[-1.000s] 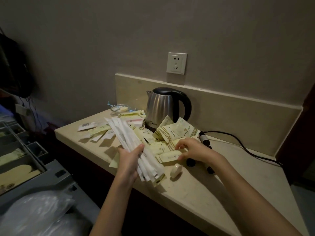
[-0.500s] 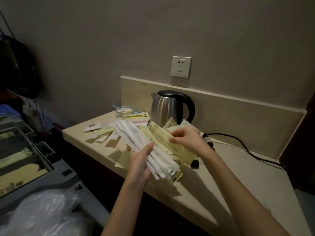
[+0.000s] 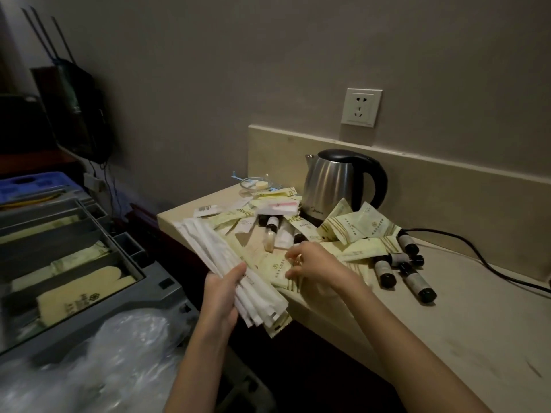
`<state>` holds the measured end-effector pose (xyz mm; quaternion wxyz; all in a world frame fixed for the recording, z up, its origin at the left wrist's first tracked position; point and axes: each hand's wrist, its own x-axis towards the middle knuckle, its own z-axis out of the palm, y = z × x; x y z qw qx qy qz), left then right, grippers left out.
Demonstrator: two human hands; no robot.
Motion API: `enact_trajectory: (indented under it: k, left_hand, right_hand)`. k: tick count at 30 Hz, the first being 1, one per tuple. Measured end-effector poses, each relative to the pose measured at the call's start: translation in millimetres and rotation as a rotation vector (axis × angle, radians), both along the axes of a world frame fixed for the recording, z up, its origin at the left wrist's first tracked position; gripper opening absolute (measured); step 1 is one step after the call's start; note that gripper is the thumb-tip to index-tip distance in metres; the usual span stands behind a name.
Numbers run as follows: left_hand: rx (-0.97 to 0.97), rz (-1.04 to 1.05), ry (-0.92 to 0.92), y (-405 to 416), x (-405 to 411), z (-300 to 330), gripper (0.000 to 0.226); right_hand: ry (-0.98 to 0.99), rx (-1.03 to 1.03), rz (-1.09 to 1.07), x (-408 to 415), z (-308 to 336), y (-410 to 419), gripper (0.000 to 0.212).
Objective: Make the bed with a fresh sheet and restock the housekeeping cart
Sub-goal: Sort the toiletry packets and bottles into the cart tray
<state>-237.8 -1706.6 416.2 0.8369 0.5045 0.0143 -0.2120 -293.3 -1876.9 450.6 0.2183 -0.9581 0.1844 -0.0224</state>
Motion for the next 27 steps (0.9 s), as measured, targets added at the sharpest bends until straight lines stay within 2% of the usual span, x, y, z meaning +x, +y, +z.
enact_trajectory:
  k: [3,5,8,12,15,18,20,24,27]
  left_hand:
    - [-0.008,0.000,0.087,-2,-2,-12,0.055]
    - [-0.030,-0.060,0.140,-4,-6,-17,0.043]
    - [-0.063,-0.076,0.172,-7,-13,-20,0.032]
    - [-0.135,-0.144,0.095,-9,-18,-14,0.035]
    - [-0.157,-0.135,0.041,-13,-22,-7,0.037]
    - [-0.129,-0.054,0.043,-18,-19,-7,0.038]
    - [-0.098,-0.039,0.066,-18,-16,-11,0.039]
    - [-0.073,-0.065,0.098,-18,-15,-14,0.039]
    - [-0.050,-0.077,0.097,-21,-14,-15,0.043]
  right_hand:
    - [0.034,0.004,0.016,6,-1,0,0.052]
    - [0.025,0.089,0.012,4,0,0,0.045]
    - [-0.089,0.177,-0.051,0,0,-1,0.031]
    - [-0.251,0.332,-0.063,-8,11,-2,0.026]
    - [-0.268,0.365,-0.016,-13,21,4,0.024]
    - [-0.246,0.486,0.033,-25,29,0,0.018]
    - [-0.255,0.435,-0.012,-35,28,-14,0.019]
    - [-0.124,0.118,-0.160,-43,11,-40,0.027]
    - [-0.042,0.066,-0.172,-37,-1,-42,0.034]
